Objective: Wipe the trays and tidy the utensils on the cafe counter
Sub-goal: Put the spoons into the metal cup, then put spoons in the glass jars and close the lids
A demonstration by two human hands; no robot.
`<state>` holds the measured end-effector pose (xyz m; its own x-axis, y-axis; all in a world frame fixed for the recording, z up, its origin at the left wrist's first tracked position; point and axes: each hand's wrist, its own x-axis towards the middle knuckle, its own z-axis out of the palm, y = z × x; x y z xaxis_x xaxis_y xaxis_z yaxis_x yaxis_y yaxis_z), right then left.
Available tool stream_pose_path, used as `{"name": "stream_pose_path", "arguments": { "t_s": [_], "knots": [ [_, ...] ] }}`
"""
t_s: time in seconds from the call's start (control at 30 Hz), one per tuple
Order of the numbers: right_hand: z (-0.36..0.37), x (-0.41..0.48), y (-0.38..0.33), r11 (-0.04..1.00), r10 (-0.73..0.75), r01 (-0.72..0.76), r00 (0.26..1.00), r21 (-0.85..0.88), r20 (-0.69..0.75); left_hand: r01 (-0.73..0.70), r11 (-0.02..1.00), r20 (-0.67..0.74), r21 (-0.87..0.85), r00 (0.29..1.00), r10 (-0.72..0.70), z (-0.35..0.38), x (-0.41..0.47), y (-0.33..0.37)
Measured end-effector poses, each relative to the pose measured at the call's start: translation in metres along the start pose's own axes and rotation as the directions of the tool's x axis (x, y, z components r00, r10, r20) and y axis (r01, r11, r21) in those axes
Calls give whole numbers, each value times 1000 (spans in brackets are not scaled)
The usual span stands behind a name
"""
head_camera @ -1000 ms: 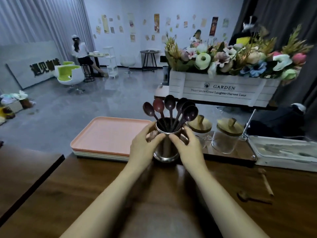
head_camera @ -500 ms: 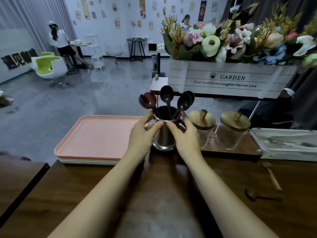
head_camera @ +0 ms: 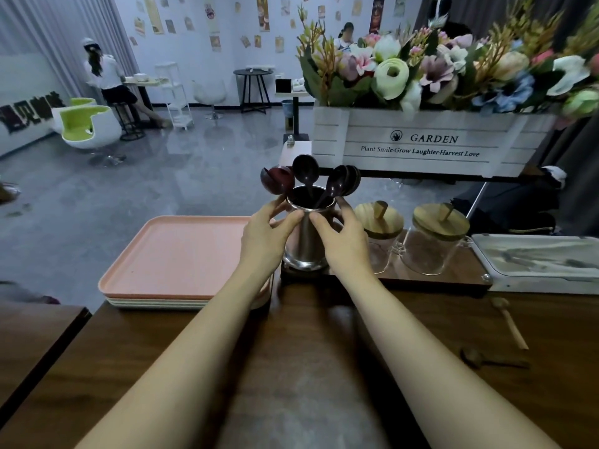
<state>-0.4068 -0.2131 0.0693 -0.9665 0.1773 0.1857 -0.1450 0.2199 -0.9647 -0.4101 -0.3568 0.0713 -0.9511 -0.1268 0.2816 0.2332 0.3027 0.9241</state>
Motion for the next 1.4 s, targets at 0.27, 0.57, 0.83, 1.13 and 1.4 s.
{"name": "stream_pose_path", "arguments": {
  "t_s": [0.27, 0.57, 0.83, 1.13, 1.4],
  "knots": [
    [-3, 3, 2, 999, -15, 16, 1000, -49, 21, 25, 999, 51, -27, 998, -24, 6, 0, -4],
    [-4, -6, 4, 1000, -7, 8, 997, -9, 75, 1, 1000, 78, -27, 997, 1, 6, 3, -17],
    [-17, -27, 12, 1000, 20, -22, 993, 17, 120, 55, 998, 19, 3, 998, -55, 3, -23, -16],
    [-81, -62, 37, 999, 52, -53, 997, -11, -64, 9, 998, 106, 61, 994, -15, 47, -79, 12],
    [-115, -60, 48, 990, 92, -108, 982, -91, -166, 126, 990, 297, -63, 949, -102, 102, -69, 29]
  ]
}}
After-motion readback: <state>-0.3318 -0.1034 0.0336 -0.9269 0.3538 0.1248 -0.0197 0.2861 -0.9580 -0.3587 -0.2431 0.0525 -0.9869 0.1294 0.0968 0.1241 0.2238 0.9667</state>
